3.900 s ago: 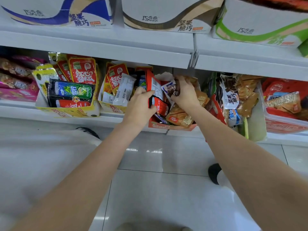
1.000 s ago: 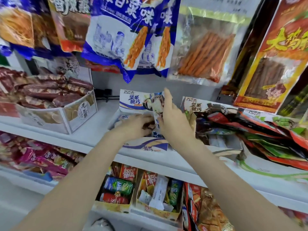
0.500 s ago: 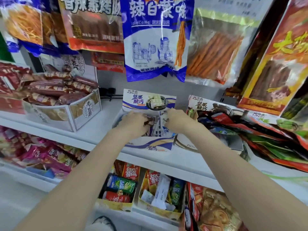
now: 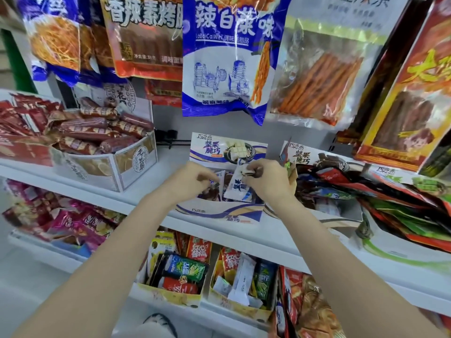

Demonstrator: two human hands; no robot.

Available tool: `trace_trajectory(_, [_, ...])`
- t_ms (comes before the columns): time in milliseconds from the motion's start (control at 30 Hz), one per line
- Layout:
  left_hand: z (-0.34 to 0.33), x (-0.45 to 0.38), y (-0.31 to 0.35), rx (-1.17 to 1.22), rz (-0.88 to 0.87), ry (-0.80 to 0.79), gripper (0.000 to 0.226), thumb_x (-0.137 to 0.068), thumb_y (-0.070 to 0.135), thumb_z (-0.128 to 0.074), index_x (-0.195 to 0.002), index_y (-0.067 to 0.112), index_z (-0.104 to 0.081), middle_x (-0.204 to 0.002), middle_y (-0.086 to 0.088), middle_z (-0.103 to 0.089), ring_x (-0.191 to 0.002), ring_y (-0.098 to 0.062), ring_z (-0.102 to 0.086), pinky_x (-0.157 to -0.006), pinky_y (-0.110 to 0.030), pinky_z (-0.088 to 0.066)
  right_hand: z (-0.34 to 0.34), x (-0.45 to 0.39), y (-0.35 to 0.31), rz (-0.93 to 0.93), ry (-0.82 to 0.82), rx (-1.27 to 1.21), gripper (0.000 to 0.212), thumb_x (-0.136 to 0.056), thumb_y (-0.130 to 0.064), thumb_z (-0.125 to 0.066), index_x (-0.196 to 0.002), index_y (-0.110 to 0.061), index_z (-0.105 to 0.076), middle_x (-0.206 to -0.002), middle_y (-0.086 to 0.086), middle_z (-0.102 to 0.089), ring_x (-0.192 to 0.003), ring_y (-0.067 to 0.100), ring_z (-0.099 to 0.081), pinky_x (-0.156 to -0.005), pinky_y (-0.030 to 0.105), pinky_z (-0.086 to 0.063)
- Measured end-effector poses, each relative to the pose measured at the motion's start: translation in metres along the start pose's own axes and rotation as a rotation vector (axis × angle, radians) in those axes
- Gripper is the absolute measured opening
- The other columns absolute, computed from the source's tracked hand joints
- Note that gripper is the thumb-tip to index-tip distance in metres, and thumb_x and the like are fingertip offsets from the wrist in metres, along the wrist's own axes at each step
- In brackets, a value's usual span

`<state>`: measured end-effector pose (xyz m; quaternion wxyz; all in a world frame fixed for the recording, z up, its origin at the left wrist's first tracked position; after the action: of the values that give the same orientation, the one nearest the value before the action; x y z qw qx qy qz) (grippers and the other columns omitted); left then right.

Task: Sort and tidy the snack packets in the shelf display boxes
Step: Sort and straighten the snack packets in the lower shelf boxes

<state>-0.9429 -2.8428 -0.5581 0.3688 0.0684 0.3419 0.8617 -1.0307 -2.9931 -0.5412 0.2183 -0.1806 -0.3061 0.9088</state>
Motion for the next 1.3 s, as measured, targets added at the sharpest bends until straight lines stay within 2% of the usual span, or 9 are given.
trace_trajectory(67, [0.008, 0.006, -0.009, 0.016, 0.044, 0.106, 0.029, -0.089, -0.001, -0.051, -0.111, 0.009, -0.066, -0.120, -0.008, -0.061, -0.101, -0.018, -0.059, -0.084, -0.020, -0.042, -0.018, 0.000, -0.003, 0.028, -0.096, 0.128, 0.024, -0.085, -0.013, -0.063, -0.108, -0.007, -0.064, -0.120, 0.013, -0.057, -0.105, 0.025, -0.055, -0.083, 0.023, -0.039])
trace_trajectory(200, [0.000, 0.010, -0.011, -0.139, 0.070, -0.007, 0.030, -0.089, 0.006, -0.055, -0.118, 0.011, -0.062, -0.128, -0.006, -0.057, -0.118, -0.020, -0.052, -0.095, -0.022, -0.036, -0.028, 0.004, -0.011, 0.087, -0.168, 0.210, 0.032, -0.089, -0.014, -0.058, -0.119, -0.004, -0.054, -0.136, 0.017, -0.031, -0.112, 0.030, -0.048, -0.097, 0.029, -0.035])
trace_trajectory(400, [-0.005, 0.002, -0.006, -0.194, 0.102, -0.191, 0.035, -0.088, 0.021, -0.060, -0.122, 0.014, -0.060, -0.128, -0.009, -0.054, -0.122, -0.025, -0.046, -0.097, -0.026, -0.035, -0.023, 0.008, -0.017, 0.215, -0.493, 0.327, 0.052, -0.087, -0.030, -0.061, -0.131, -0.006, -0.048, -0.136, 0.011, -0.041, -0.125, 0.024, -0.040, -0.101, 0.030, -0.033])
trace_trajectory(533, [0.005, 0.009, -0.009, 0.013, 0.102, -0.109, 0.026, -0.090, 0.010, -0.055, -0.114, 0.012, -0.065, -0.120, -0.005, -0.063, -0.108, -0.015, -0.057, -0.094, -0.023, -0.041, -0.033, -0.002, -0.019, 0.183, -0.442, 0.451, 0.062, -0.083, -0.041, -0.062, -0.132, -0.007, -0.043, -0.135, 0.014, -0.035, -0.117, 0.025, -0.044, -0.096, 0.033, -0.038])
trace_trajectory(733, [0.005, 0.024, -0.009, -0.053, 0.024, 0.026, 0.027, -0.091, 0.007, -0.053, -0.114, 0.011, -0.065, -0.119, -0.005, -0.064, -0.113, -0.018, -0.056, -0.094, -0.022, -0.039, -0.039, -0.004, -0.018, 0.066, -0.348, 0.431, 0.066, -0.081, -0.050, -0.061, -0.132, -0.010, -0.045, -0.146, 0.012, -0.020, -0.117, 0.031, -0.047, -0.093, 0.039, -0.044])
trace_trajectory(867, [0.011, 0.049, -0.001, -0.072, 0.026, 0.255, 0.027, -0.090, 0.006, -0.050, -0.110, 0.011, -0.067, -0.118, -0.007, -0.062, -0.113, -0.024, -0.053, -0.093, -0.030, -0.039, -0.012, 0.020, -0.014, 0.285, -0.148, 0.400, 0.033, -0.097, -0.025, -0.041, -0.117, -0.004, -0.058, -0.121, 0.015, -0.050, -0.109, 0.033, -0.050, -0.088, 0.038, -0.041])
trace_trajectory(1067, [-0.017, 0.081, 0.008, -0.159, 0.136, 0.246, 0.038, -0.090, 0.007, -0.050, -0.127, 0.010, -0.054, -0.131, -0.011, -0.042, -0.112, -0.034, -0.049, -0.100, -0.036, -0.037, -0.010, 0.057, -0.001, 0.424, -0.333, 0.479, 0.031, -0.098, -0.016, -0.036, -0.086, 0.004, -0.056, -0.092, 0.020, -0.061, -0.089, 0.034, -0.055, -0.071, 0.035, -0.031])
trace_trajectory(1200, [-0.022, 0.086, 0.014, -0.153, 0.112, 0.211, 0.052, -0.088, 0.005, -0.052, -0.138, 0.011, -0.039, -0.143, -0.009, -0.031, -0.128, -0.026, -0.039, -0.103, -0.026, -0.029, 0.006, 0.087, 0.003, 0.401, -0.213, 0.296, 0.031, -0.097, -0.017, -0.043, -0.124, -0.005, -0.050, -0.125, 0.014, -0.055, -0.118, 0.031, -0.044, -0.093, 0.033, -0.033])
trace_trajectory(1300, [-0.034, 0.093, 0.025, -0.182, 0.015, 0.296, 0.048, -0.086, 0.001, -0.050, -0.134, 0.008, -0.044, -0.143, -0.009, -0.033, -0.127, -0.027, -0.039, -0.103, -0.034, -0.033, 0.028, 0.131, 0.029, 0.338, -0.118, 0.195, 0.042, -0.096, -0.017, -0.043, -0.138, -0.014, -0.038, -0.138, 0.006, -0.044, -0.130, 0.025, -0.031, -0.102, 0.028, -0.025])
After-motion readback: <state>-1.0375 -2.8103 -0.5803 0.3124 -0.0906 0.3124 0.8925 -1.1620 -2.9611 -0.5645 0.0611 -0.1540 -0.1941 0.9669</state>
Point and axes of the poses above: each hand's wrist, its own x-axis away from the middle knuckle, its own z-axis out of the back of the hand, y = z × x, the point moved 3 cm from there along -x, towards the middle knuckle
